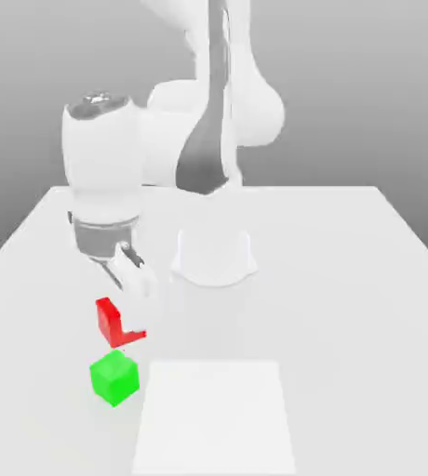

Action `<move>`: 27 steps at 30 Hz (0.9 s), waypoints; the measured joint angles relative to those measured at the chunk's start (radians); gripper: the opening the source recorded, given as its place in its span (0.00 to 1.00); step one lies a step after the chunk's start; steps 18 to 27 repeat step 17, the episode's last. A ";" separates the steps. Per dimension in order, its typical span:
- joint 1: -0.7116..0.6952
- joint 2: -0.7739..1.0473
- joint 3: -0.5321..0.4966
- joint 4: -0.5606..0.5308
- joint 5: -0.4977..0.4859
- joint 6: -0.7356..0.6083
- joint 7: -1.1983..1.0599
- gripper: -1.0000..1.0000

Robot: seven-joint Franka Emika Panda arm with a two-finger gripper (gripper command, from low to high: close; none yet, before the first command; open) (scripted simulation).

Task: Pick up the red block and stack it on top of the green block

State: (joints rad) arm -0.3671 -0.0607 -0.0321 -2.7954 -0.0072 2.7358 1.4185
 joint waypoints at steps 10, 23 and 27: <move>-0.010 0.157 0.009 0.007 0.015 0.150 -0.016 1.00; -0.010 -0.005 0.006 0.001 0.001 -0.007 -0.007 1.00; -0.010 -0.005 0.006 0.001 0.001 -0.007 -0.007 1.00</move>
